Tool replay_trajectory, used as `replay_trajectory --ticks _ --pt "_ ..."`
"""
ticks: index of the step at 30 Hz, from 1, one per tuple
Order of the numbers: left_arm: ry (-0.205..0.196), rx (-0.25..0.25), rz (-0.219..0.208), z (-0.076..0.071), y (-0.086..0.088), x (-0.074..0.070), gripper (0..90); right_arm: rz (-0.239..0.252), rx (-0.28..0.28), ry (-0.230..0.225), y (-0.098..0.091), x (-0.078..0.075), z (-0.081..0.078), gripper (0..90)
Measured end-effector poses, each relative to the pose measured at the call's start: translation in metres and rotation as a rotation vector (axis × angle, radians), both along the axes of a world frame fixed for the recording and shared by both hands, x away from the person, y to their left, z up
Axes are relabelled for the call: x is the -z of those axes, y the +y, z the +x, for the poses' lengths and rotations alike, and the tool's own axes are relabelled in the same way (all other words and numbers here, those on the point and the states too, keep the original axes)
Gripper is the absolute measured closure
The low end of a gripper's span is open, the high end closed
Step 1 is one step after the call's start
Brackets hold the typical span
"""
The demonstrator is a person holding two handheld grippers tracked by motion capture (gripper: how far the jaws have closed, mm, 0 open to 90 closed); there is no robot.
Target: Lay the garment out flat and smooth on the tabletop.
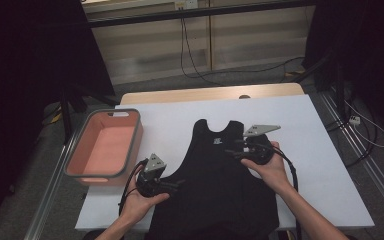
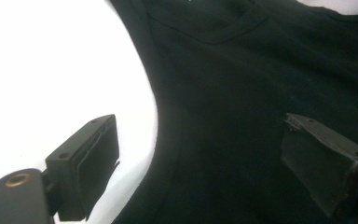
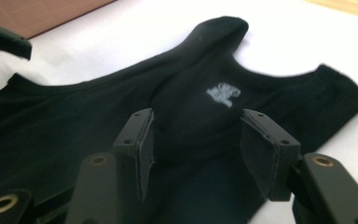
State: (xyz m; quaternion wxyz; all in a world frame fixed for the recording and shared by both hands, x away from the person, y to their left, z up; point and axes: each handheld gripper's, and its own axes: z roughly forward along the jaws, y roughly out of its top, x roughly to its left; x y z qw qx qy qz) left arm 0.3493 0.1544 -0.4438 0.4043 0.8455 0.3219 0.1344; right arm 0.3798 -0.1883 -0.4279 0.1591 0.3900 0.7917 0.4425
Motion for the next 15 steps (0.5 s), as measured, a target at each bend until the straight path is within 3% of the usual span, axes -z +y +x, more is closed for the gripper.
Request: replay_trajectory --ticks 13,15 --pt "-0.032 0.004 0.011 -0.002 -0.004 0.000 14.8 -0.020 -0.013 0.014 -0.015 0.001 -0.036 43.6" --pt "-0.030 0.023 0.016 -0.004 -0.005 -0.001 15.0 -0.031 -0.025 0.019 -0.016 0.001 -0.044 43.7"
